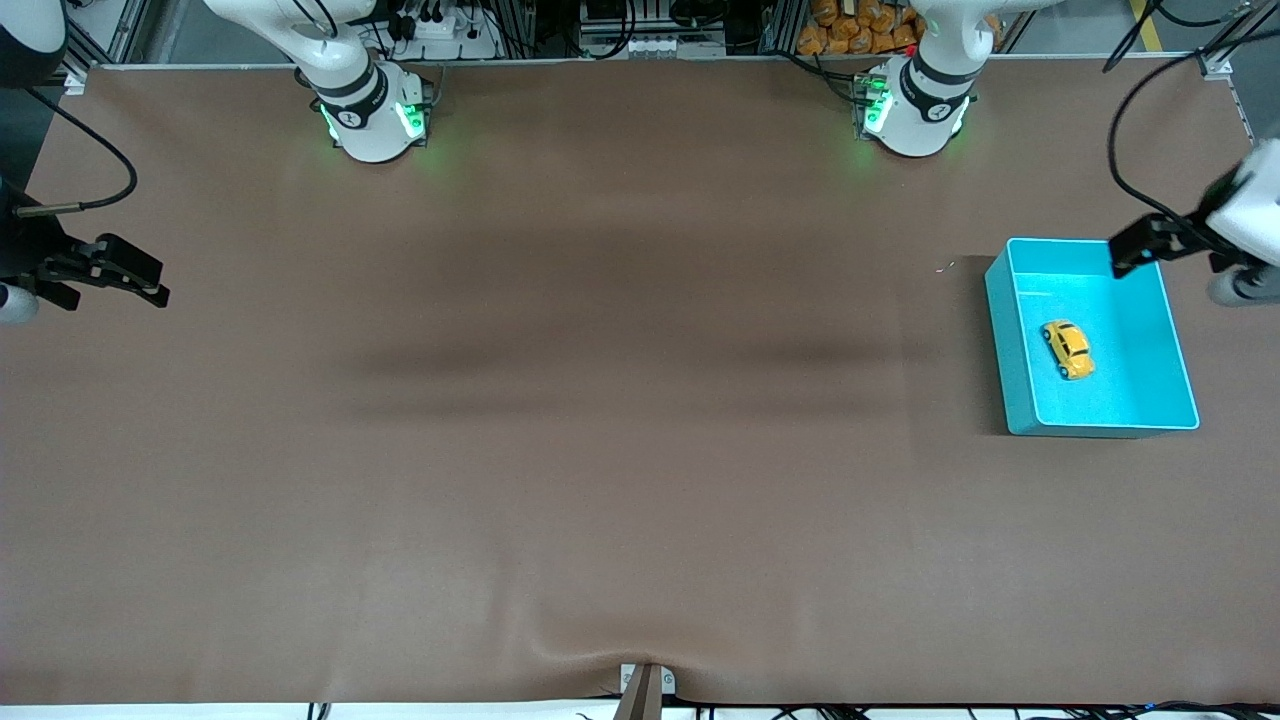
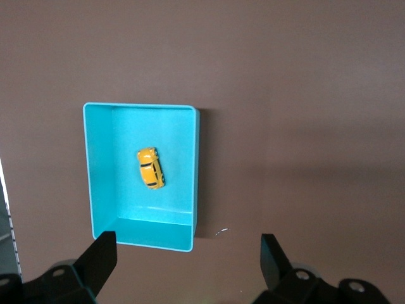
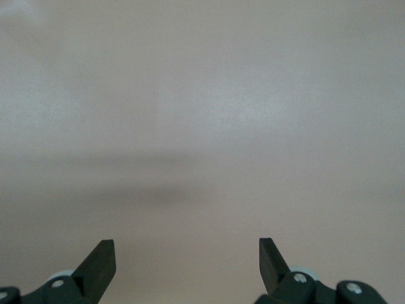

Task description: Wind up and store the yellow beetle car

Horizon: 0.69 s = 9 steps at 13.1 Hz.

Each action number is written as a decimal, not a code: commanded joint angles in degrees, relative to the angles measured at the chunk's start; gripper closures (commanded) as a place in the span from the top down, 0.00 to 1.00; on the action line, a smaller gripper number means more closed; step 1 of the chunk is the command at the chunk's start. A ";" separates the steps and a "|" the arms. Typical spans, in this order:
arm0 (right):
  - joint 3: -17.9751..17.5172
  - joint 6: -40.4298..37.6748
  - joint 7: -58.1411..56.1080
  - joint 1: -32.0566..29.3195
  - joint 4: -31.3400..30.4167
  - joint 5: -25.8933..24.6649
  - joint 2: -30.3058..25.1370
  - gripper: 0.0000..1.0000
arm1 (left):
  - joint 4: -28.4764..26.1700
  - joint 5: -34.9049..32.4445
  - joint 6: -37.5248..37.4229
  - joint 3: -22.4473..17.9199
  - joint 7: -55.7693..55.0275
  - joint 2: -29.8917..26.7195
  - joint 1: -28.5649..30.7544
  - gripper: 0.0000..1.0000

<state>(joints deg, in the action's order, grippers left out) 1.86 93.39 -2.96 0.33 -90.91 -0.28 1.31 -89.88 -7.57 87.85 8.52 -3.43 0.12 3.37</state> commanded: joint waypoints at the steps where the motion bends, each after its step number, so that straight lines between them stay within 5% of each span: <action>1: -0.54 -0.67 -0.03 -0.68 -0.94 0.19 -1.22 1.00 | 1.29 1.07 -1.02 1.05 0.44 -0.74 -1.17 1.00; 9: -0.89 -2.50 -0.38 -0.24 -1.64 0.19 -1.74 1.00 | 1.29 9.77 -0.84 0.88 0.53 -1.00 -2.49 1.00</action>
<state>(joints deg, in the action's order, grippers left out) 1.34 92.25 -3.02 0.35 -91.46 -0.25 1.29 -89.27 1.10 87.82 9.70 -3.43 -0.43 0.74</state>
